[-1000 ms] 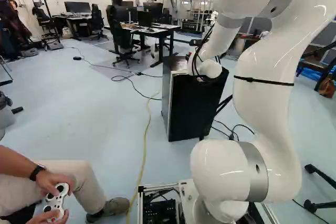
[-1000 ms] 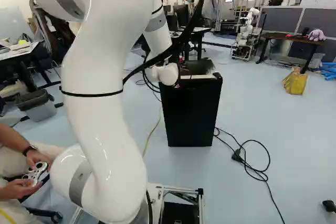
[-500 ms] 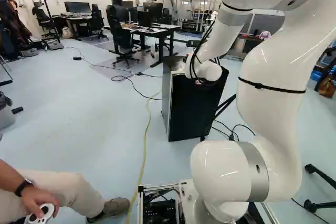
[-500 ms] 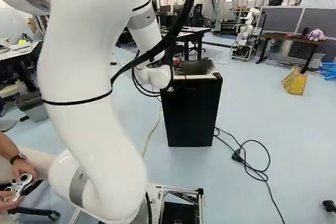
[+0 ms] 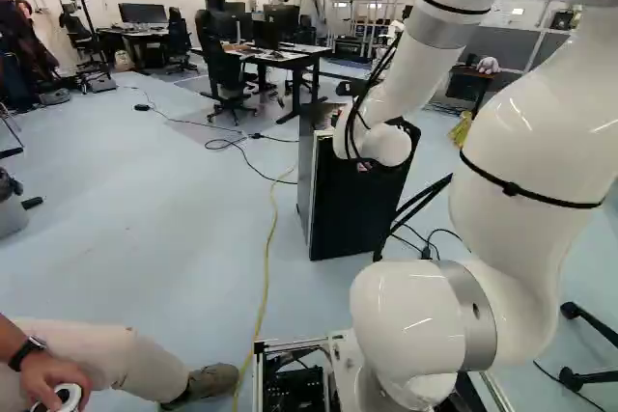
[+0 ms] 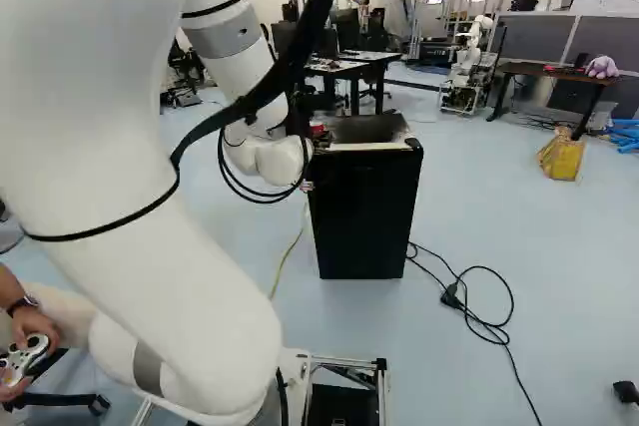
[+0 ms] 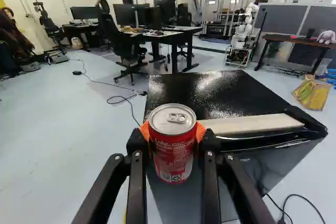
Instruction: Grab a drink from the fridge
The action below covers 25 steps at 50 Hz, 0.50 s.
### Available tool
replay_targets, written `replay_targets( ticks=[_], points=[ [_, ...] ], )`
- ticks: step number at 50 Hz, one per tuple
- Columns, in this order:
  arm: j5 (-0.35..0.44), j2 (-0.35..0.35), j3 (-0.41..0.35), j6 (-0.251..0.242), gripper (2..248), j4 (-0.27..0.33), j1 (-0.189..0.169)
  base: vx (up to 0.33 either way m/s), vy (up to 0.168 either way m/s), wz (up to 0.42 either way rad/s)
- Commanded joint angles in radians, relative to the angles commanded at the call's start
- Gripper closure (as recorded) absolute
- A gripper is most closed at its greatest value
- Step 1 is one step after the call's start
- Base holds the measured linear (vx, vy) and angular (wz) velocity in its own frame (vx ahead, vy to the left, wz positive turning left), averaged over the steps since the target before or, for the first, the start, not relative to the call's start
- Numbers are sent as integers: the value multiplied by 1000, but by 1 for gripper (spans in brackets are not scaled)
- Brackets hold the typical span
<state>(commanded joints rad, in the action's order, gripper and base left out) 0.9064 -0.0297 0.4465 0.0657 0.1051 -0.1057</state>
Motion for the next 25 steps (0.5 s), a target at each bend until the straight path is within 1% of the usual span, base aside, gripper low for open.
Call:
replay_targets(
  ticks=[13,25],
  points=[
    [-10,93,-109,-20,152,-32,32,0,0,0],
    [-18,164,-190,-35,152,-56,56,0,0,0]
  ],
)
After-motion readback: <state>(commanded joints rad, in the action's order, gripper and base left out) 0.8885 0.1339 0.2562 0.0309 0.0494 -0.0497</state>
